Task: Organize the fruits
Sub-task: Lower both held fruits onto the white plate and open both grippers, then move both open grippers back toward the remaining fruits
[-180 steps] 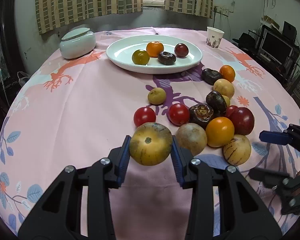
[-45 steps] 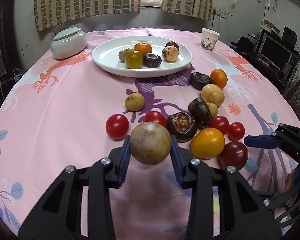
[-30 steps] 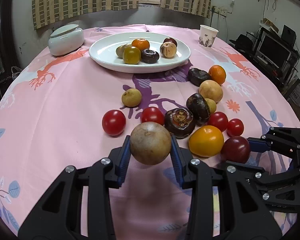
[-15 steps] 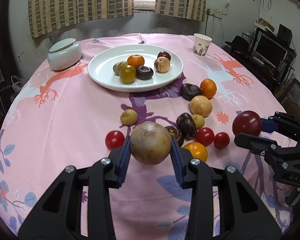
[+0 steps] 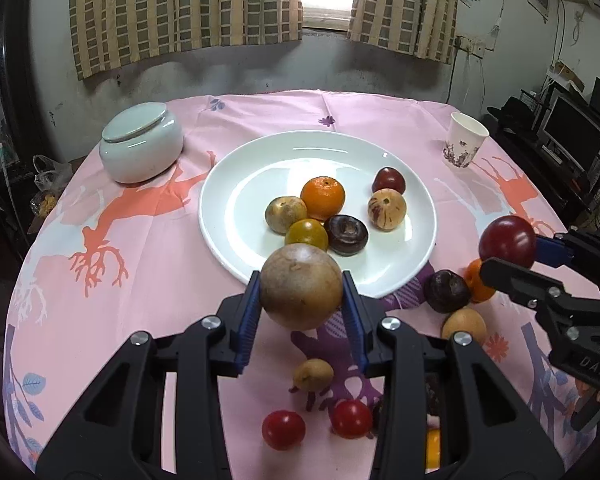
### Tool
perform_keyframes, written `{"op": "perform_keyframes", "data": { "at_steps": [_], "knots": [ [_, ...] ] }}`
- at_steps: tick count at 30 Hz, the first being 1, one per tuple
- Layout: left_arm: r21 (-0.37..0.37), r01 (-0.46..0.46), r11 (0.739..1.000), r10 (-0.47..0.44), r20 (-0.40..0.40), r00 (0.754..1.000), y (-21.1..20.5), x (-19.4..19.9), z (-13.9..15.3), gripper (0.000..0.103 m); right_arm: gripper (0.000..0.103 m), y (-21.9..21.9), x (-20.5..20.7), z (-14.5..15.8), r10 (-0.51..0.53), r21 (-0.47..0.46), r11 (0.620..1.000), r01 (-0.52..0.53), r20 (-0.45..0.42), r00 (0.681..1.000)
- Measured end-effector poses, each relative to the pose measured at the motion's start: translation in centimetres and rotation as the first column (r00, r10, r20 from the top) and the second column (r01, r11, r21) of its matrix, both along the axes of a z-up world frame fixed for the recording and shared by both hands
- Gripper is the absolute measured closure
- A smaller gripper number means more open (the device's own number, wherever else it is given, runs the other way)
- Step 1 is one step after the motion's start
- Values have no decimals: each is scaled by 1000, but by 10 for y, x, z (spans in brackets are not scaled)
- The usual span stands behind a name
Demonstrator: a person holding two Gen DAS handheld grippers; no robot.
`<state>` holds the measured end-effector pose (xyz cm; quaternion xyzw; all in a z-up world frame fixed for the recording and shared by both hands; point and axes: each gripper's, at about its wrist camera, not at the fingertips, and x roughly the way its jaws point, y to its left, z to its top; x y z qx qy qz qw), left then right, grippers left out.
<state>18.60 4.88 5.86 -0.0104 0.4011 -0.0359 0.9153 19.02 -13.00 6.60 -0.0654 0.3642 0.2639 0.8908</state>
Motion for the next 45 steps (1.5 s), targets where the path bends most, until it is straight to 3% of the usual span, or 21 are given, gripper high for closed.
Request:
{"op": "perform_keyframes", "data": {
  "at_steps": [5,14,15,16,19,22,33,45],
  "knots": [
    [5,-6,1000,6,-17,1000,2,23,-12,64,64,19,37,-24,0,-12,1000,-1,-58,998],
    [-13,-54,998,53,-80,995,10,52,-36,63,64,37,62,-51,-29,-54,998,24,-90,996],
    [-17,-64,998,63,-75,995,11,52,-36,55,64,38,63,-53,-33,-52,998,29,-91,995],
    [-9,-78,997,77,-64,995,11,51,-35,39,64,38,64,-54,-38,-50,998,33,-97,995],
    [38,-94,995,95,-21,995,6,41,-28,29,61,35,65,-54,-60,-36,998,56,-115,992],
    [39,-83,996,83,-9,996,4,30,-18,22,40,25,56,-43,-90,-14,996,89,-53,995],
    [40,-50,998,49,27,998,-5,-34,-3,13,40,-43,-6,-11,-153,93,983,157,-42,987],
    [18,-10,1000,10,19,1000,-29,-99,-15,10,39,-65,-81,-21,-158,138,977,165,-57,986]
  ]
}}
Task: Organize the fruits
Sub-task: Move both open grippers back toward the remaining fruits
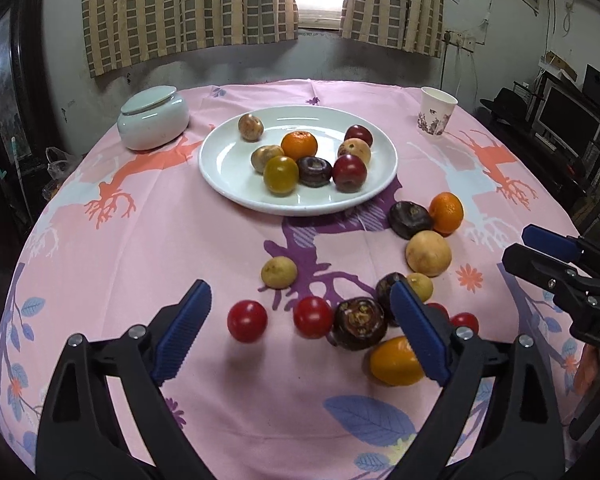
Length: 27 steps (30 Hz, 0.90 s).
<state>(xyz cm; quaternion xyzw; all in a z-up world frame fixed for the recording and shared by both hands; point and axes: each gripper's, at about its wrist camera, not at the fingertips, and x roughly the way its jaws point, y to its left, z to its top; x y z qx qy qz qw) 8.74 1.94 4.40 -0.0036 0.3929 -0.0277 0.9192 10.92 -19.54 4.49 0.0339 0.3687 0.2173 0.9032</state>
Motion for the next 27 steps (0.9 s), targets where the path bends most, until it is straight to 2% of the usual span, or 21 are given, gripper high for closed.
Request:
{"op": "perform_keyframes", "data": {
  "at_steps": [4,13,21,27],
  "knots": [
    [-13,2,1000,-3,-24,1000,-5,-9,-9,10,39,-7,-8,-7,-12,15,1000,12,3,1000],
    [-5,17,1000,-17,-55,998,-18,-18,-25,9,39,-28,0,-28,-58,70,996,62,-54,997],
    [-33,69,997,-71,-71,995,-26,-21,-36,9,39,-20,-2,-37,-34,0,999,34,-38,999],
    [-10,118,993,-118,-103,988,-38,-20,-49,9,39,-13,-6,-36,-18,-38,999,18,-7,1000]
  ]
}}
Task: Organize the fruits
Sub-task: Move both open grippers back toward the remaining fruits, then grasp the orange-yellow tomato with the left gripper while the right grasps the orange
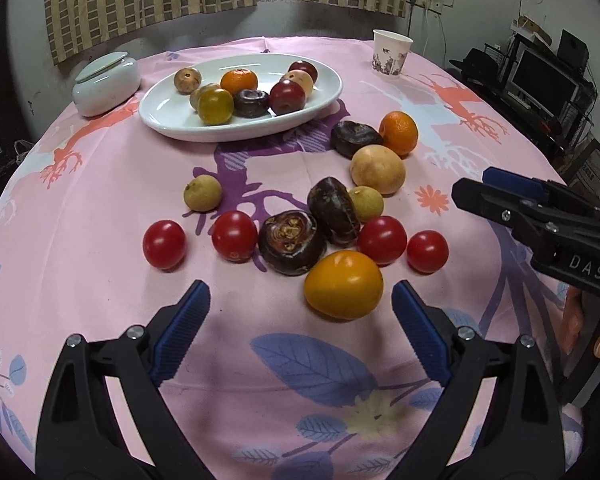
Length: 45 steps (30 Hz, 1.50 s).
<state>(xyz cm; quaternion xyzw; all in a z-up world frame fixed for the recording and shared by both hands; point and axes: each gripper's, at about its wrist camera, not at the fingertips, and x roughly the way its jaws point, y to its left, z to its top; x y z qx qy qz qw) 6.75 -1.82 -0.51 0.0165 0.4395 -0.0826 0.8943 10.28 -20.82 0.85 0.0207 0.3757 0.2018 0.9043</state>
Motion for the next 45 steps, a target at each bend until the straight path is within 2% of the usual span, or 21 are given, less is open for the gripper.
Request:
{"op": "perform_keyframes", "data": {
  "at_steps": [6,10,16,17,18,19,20,21,22,29,34,39,42,45],
  "knots": [
    [-26,-11,1000,10,-38,999,3,7,-10,9,39,2,-1,0,-3,-8,1000,3,15,1000],
    [28,-22,999,23,-31,999,-4,10,-13,10,39,5,-2,-1,7,-27,1000,-6,19,1000],
    [9,-68,998,68,-64,996,-3,17,-12,12,39,8,-4,-2,20,-40,999,-20,14,1000],
    [-6,-67,998,66,-70,995,-3,18,-12,14,39,9,-4,-1,20,-41,999,-19,17,1000],
    [-23,-62,998,60,-74,995,-3,19,-12,21,39,9,-5,-1,21,-41,999,-20,20,1000],
    [-43,-51,998,47,-80,996,-4,18,-13,32,39,9,-5,-1,23,-41,999,-22,20,1000],
    [-49,-41,998,37,-75,996,-5,17,-12,37,39,9,-5,-1,23,-42,999,-22,19,1000],
    [-49,-26,998,23,-62,998,-8,16,-10,51,39,9,-5,-1,23,-43,999,-22,19,1000],
    [-46,-16,999,13,-53,999,-10,14,-9,60,39,9,-4,-2,23,-46,999,-22,17,1000],
    [-31,21,999,-21,-26,999,-11,2,-3,60,39,10,-4,-5,21,-75,997,-19,19,1000],
    [28,24,999,-25,16,1000,3,-11,5,60,39,5,0,-9,-3,-70,998,4,10,1000],
    [-2,7,1000,-7,50,999,19,-10,7,60,39,-4,11,-17,-54,-27,998,53,-46,998],
    [-28,25,999,-23,42,999,23,-8,5,60,39,-7,25,-12,-96,9,995,97,-88,992],
    [-40,39,998,-37,36,999,24,-8,4,60,39,-2,49,-4,-119,-44,992,117,-66,991]
  ]
}}
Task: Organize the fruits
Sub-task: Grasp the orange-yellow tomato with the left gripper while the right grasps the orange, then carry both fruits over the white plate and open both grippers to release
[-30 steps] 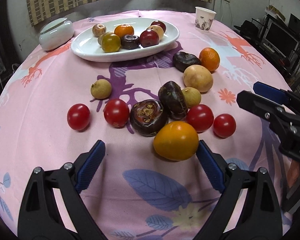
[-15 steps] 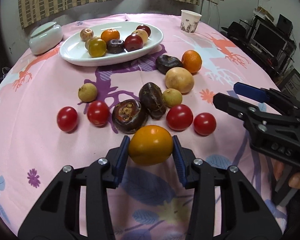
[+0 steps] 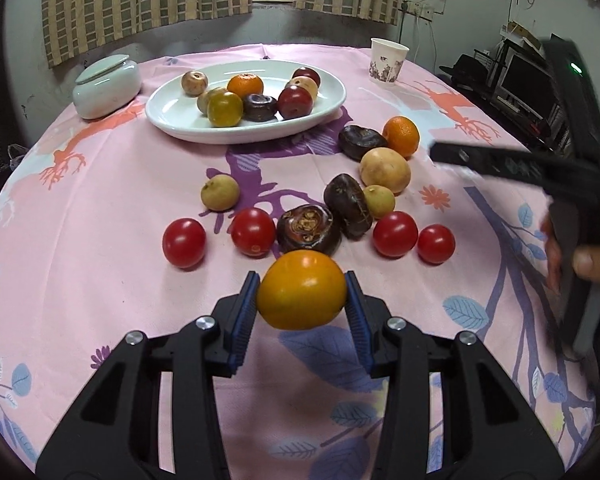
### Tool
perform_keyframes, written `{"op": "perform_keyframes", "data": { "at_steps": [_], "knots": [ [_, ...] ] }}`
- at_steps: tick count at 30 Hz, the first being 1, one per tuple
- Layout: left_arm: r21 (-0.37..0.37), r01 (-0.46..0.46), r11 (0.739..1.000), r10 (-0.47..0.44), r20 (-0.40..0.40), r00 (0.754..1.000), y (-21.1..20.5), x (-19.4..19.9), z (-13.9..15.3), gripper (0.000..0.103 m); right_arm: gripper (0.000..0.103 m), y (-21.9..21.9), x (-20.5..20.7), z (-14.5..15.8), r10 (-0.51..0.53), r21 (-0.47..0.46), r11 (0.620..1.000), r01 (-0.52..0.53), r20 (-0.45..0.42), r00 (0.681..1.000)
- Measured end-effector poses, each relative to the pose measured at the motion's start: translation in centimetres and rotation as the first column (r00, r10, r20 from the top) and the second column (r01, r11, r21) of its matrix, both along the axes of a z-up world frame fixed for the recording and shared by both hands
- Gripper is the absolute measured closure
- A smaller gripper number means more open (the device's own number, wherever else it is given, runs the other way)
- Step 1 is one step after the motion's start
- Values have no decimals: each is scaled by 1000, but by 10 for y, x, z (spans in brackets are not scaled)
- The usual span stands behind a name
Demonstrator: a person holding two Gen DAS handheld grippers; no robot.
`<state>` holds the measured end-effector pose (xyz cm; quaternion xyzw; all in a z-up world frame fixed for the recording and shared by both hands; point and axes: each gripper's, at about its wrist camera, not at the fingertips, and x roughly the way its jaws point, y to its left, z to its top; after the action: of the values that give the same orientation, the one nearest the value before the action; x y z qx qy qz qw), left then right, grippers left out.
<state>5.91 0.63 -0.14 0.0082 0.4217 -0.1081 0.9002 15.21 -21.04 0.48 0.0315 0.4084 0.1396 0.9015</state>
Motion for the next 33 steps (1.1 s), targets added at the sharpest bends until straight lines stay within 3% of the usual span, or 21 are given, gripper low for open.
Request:
{"op": "perform_keyframes", "data": {
  "at_steps": [8,10,12,13,24,29,33],
  "knots": [
    [-25,15,1000,-15,-13,1000,-1,-1,0,60,40,23,52,-14,20,-122,992,-24,-34,999],
    [-24,22,999,-22,-16,1000,-3,-1,-1,60,46,20,58,-17,16,-81,997,-19,-33,999],
    [-21,24,999,-24,-20,1000,-4,-1,-2,60,61,18,65,-19,30,-44,998,-32,-51,998],
    [-20,22,1000,-22,-22,1000,-4,0,-3,60,61,18,67,-19,33,-39,999,-35,-54,998],
    [-16,-1,1000,1,-15,1000,-1,1,-1,60,63,-6,34,-1,39,71,997,-35,-50,998],
    [-26,-6,1000,6,4,1000,0,-3,13,60,63,-16,16,13,54,97,994,-52,-23,998],
    [8,3,1000,-3,19,1000,-1,2,27,60,63,-19,5,24,77,93,993,-77,0,997]
  ]
}}
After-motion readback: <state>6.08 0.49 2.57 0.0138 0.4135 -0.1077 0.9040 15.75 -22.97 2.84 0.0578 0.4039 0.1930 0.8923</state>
